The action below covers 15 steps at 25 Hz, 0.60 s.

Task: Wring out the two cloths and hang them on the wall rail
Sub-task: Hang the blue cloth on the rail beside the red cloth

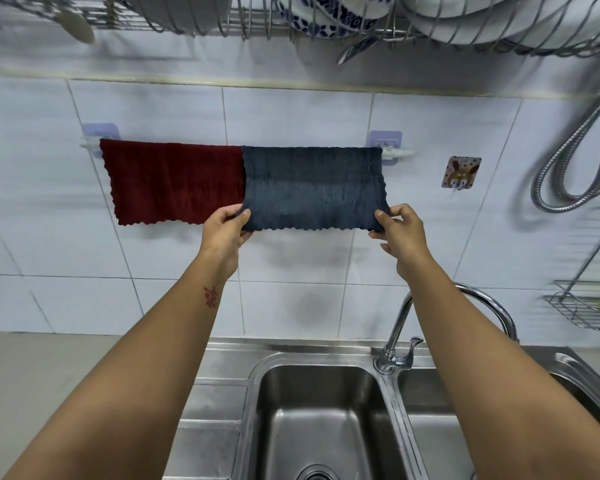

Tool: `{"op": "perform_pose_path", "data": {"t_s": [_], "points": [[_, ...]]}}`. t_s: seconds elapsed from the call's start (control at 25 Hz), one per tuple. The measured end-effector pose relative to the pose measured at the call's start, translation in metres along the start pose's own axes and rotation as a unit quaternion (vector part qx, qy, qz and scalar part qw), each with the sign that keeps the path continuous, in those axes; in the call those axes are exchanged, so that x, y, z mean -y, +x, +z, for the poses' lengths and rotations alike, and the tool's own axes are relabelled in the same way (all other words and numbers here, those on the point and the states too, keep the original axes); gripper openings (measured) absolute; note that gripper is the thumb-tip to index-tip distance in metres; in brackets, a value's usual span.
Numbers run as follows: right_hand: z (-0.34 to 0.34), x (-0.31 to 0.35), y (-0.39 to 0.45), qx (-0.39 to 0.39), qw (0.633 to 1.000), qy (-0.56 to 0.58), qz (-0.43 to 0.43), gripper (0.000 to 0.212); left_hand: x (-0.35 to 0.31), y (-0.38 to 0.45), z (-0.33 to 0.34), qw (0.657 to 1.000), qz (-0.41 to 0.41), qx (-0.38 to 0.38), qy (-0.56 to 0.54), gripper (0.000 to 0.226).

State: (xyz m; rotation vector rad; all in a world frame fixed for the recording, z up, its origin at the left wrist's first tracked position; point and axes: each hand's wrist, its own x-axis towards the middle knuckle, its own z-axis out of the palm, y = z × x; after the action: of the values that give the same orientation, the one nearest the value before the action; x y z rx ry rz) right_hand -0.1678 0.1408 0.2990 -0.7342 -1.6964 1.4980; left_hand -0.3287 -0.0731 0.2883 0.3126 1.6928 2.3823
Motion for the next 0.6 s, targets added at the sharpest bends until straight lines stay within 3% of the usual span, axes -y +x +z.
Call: {"op": "perform_pose_path", "data": {"t_s": [0.12, 0.32, 0.6], "points": [[0.0, 0.0, 0.001, 0.004, 1.0, 0.001, 0.001, 0.024, -0.001, -0.001, -0.002, 0.999, 0.03, -0.003, 0.017, 0.007], [0.001, -0.001, 0.002, 0.007, 1.0, -0.003, 0.002, 0.025, -0.004, 0.002, -0.005, 0.992, 0.096, -0.008, 0.086, 0.021], [-0.002, -0.005, 0.004, 0.014, 0.999, -0.033, -0.011, 0.023, 0.005, 0.009, -0.014, 0.965, 0.161, -0.03, 0.202, 0.003]]}}
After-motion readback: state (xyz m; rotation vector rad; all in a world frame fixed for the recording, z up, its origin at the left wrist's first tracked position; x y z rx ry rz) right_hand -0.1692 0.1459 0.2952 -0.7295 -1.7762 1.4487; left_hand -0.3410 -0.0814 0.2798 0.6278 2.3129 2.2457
